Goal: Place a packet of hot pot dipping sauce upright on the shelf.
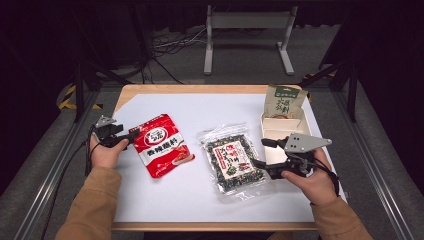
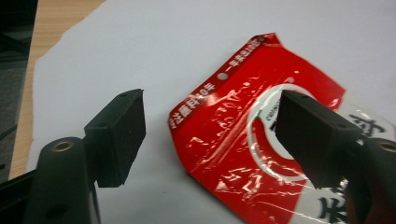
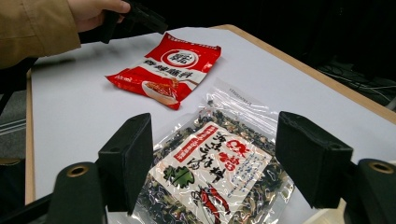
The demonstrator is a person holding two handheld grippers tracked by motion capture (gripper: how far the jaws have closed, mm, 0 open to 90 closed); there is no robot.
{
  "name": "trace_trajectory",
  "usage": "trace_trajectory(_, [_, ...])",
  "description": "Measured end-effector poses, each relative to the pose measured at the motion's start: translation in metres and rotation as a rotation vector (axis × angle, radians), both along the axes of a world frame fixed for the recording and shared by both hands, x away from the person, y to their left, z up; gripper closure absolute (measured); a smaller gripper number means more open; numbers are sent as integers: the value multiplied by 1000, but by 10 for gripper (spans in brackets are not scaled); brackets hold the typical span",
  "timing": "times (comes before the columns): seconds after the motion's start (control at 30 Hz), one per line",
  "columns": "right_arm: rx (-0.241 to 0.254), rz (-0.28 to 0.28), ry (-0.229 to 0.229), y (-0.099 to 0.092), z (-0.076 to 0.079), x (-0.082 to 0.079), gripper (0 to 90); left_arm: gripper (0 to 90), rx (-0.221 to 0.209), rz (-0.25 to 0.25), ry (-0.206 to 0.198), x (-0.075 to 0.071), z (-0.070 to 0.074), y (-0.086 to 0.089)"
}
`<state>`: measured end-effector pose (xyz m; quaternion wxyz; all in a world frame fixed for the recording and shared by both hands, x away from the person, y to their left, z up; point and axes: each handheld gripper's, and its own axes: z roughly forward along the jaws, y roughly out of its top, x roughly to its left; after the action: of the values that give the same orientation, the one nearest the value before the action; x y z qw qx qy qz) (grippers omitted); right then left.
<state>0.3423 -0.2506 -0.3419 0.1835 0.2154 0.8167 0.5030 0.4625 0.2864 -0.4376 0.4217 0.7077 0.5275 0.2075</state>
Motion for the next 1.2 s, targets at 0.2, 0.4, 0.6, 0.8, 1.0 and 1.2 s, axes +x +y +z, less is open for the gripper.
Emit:
trace_trajectory(0.2, [-3, 4, 6, 1, -2, 0, 290, 242, -30, 37, 46, 9, -11, 6])
trace_trajectory(0.4, [-8, 4, 11, 1, -4, 0, 286, 251, -74, 17, 92, 15, -20, 2])
trace_trajectory(0.6, [-8, 4, 15, 1, -4, 0, 283, 309, -84, -10, 96, 15, -20, 1])
trace_trajectory(0.8, [-8, 15, 20, 3, -4, -1, 283, 442, -88, -56, 97, 15, -20, -1])
trace_trajectory(1.0, [-9, 20, 21, 4, -5, -1, 283, 595, -60, -74, 54, 11, -17, -7])
trace_trajectory(1.2, [-6, 20, 24, 4, -5, -1, 283, 800, 9, -108, 55, 11, -18, -18])
